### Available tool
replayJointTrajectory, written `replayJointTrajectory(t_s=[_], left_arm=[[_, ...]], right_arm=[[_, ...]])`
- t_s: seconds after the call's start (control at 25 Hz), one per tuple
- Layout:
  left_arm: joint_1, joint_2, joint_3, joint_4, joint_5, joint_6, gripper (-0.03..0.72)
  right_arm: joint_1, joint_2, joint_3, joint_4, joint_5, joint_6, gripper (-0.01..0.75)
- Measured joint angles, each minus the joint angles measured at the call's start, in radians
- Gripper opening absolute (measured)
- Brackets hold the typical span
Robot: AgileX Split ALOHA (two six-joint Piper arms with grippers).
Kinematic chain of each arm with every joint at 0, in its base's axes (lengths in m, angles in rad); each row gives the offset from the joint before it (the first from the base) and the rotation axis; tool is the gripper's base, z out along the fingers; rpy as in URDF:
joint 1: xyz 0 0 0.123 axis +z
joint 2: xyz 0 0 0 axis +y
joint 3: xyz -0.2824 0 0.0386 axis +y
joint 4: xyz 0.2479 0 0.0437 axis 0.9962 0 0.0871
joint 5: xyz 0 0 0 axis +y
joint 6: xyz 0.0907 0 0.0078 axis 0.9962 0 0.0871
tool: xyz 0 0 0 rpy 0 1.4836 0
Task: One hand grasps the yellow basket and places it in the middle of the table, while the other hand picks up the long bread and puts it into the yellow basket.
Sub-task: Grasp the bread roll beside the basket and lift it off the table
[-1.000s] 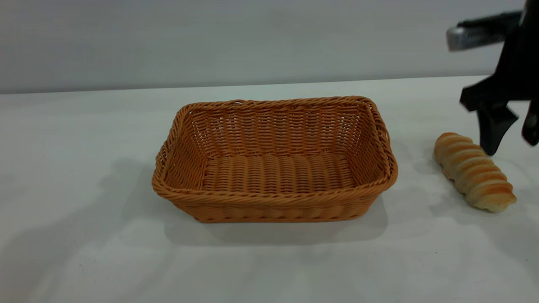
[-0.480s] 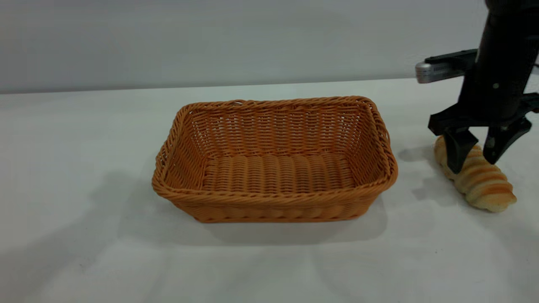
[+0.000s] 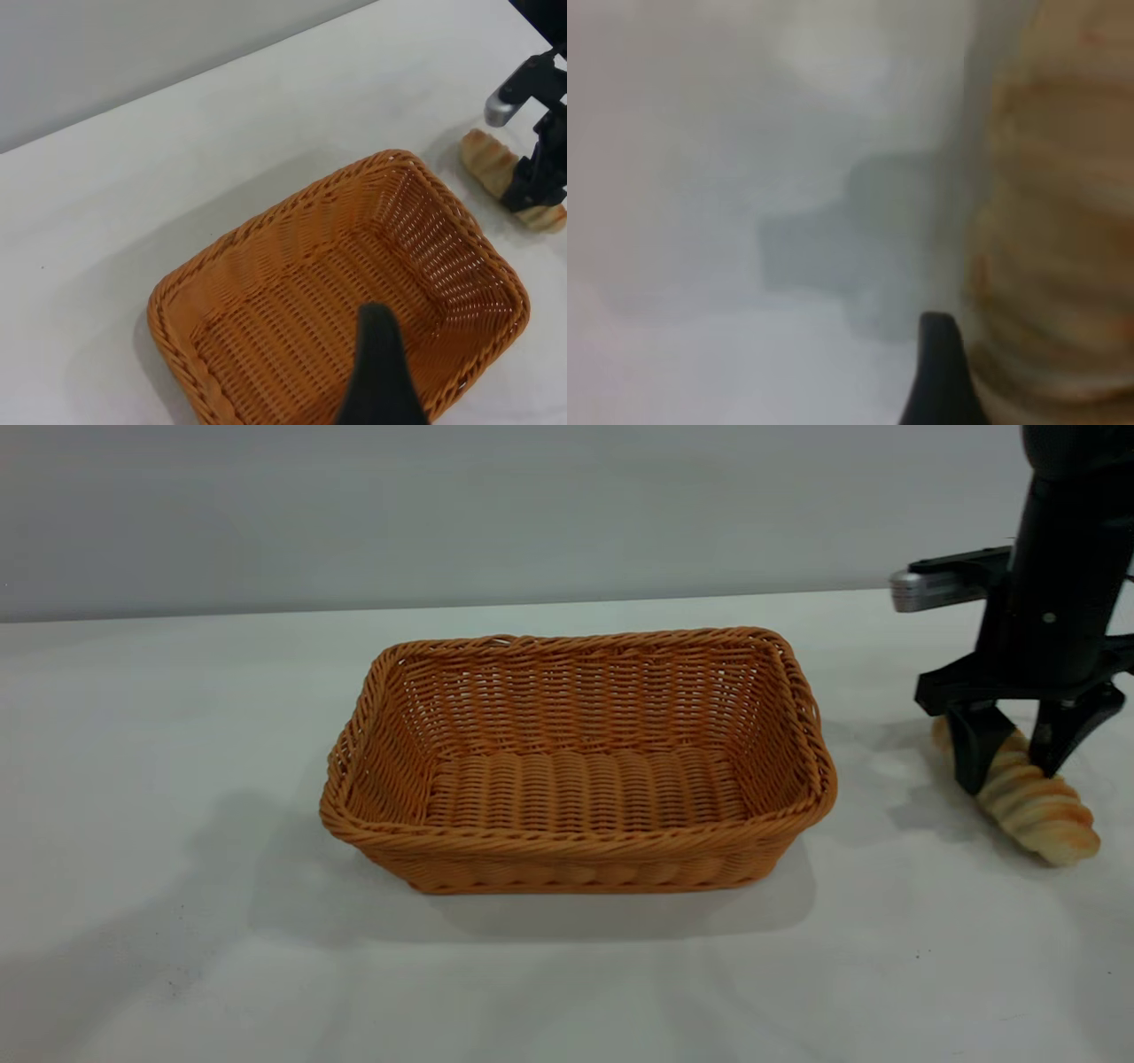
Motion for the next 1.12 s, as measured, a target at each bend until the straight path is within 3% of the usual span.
replayJointTrajectory(t_s=[0.16,0.28,0.52,0.6,1.12], left_arm=[[0.000,0.000,0.000,0.000,0.000,0.000,0.583],[0.000,0.000,0.000,0.000,0.001,0.000,0.583],[0.000,-0.001,0.000,0.000,0.002,0.000,0.583],[0.000,-0.001,0.000,0.000,0.003,0.000,0.583],[0.000,-0.001,0.000,0.000,0.003,0.000,0.583]], right_arm=[[-0.016,0.016,-0.003,-0.010,-0.002,-0.001,0.560],[-0.017,0.018,-0.003,-0.021,-0.008,-0.001,0.480],[-0.017,0.018,-0.003,-0.026,-0.011,0.000,0.147],[-0.017,0.018,-0.003,-0.031,-0.010,0.000,0.081],[-0.016,-0.143,-0.003,-0.023,0.084,0.000,0.073]])
